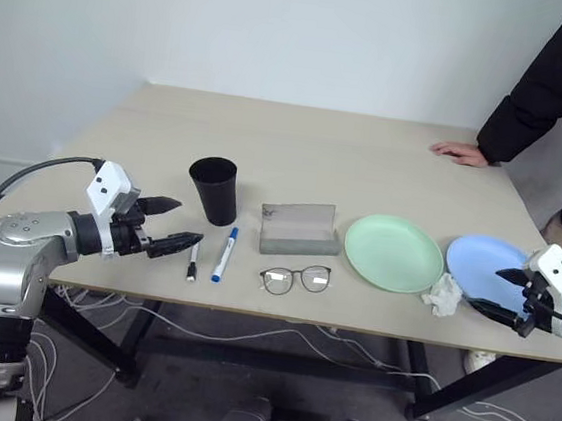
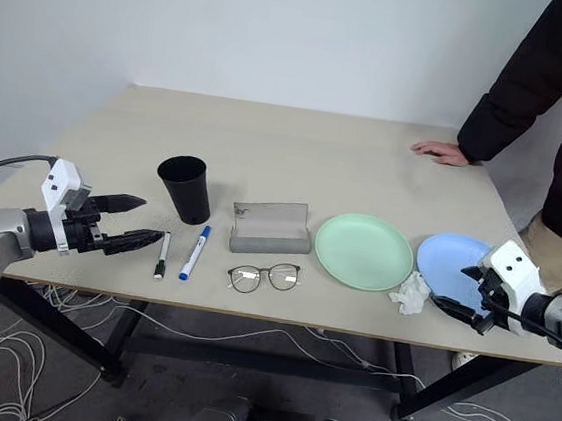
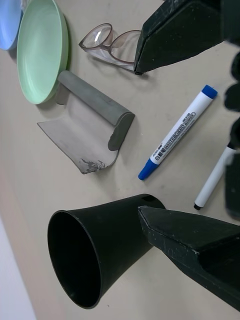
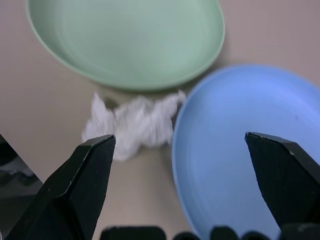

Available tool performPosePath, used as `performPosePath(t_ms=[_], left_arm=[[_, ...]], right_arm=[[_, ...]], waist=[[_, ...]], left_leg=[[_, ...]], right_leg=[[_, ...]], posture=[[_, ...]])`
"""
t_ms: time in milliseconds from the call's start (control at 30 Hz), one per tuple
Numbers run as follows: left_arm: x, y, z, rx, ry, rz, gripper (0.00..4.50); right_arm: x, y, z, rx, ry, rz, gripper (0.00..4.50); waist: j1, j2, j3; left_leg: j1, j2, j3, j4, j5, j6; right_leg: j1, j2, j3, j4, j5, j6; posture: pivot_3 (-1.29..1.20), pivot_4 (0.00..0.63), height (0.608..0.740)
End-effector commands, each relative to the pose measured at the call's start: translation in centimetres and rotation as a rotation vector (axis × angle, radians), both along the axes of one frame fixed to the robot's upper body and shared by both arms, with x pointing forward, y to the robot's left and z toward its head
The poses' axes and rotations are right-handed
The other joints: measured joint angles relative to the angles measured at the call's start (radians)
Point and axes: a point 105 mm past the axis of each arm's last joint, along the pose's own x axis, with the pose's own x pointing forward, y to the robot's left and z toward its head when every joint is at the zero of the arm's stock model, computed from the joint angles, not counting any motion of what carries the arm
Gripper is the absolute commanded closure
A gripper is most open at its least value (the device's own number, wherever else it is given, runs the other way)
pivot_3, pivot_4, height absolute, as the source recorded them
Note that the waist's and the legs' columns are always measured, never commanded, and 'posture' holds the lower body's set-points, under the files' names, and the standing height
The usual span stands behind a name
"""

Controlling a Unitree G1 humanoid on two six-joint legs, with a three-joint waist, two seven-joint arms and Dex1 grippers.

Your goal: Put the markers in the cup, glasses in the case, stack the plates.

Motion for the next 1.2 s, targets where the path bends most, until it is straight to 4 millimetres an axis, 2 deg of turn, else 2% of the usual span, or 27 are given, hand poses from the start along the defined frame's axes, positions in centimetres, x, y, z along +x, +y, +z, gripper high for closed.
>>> performPosePath(t_ms=[33,333,633,733,1100,1200], left_arm=[[0.5,-0.5,1.2,0.003,-0.058,-0.013,0.03],[0.6,-0.8,1.0,-0.007,-0.063,-0.009,0.03],[0.4,-0.8,0.9,-0.005,-0.062,0.004,0.03],[0.4,-0.7,0.9,-0.004,-0.064,0.011,0.00],[0.6,-0.8,1.1,-0.007,-0.078,0.025,0.00],[0.5,-0.7,1.1,-0.008,-0.077,0.025,0.00]], right_arm=[[0.7,-0.9,1.1,-0.063,-0.044,0.000,0.00],[1.7,-2.3,-0.8,-0.117,-0.012,-0.037,0.00],[1.9,-1.8,-2.4,-0.137,0.038,0.028,0.00],[1.9,-1.7,-2.6,-0.134,0.050,0.039,0.61],[2.3,-2.3,-2.5,-0.182,0.067,0.081,4.38],[2.4,-2.4,-2.3,-0.187,0.062,0.086,4.47]], waist=[[-0.001,0.000,0.000],[-0.006,0.000,0.000],[-0.008,0.000,0.000],[-0.008,0.000,0.000],[-0.008,0.001,0.000],[-0.007,0.000,0.000]], left_leg=[[0.000,0.000,0.000,0.000,0.000,0.000],[0.000,0.000,0.000,0.002,0.000,0.000],[0.000,0.000,-0.001,0.003,0.000,0.000],[0.000,0.000,-0.001,0.003,0.000,0.000],[0.000,0.000,-0.001,0.004,0.000,0.000],[0.001,0.000,-0.001,0.004,0.000,0.000]], right_leg=[[0.000,0.000,0.000,0.000,0.000,0.000],[0.001,0.001,-0.002,0.001,0.000,0.000],[0.001,0.001,-0.003,0.002,0.002,-0.001],[0.001,0.001,-0.003,0.002,0.002,0.000],[0.001,0.002,-0.003,0.002,0.003,0.000],[0.002,0.002,-0.003,0.002,0.003,0.000]], posture=[[0.00,0.000,0.701],[0.00,0.000,0.701],[0.00,0.000,0.701],[0.00,0.000,0.701],[0.00,0.000,0.701],[0.00,0.000,0.701]])
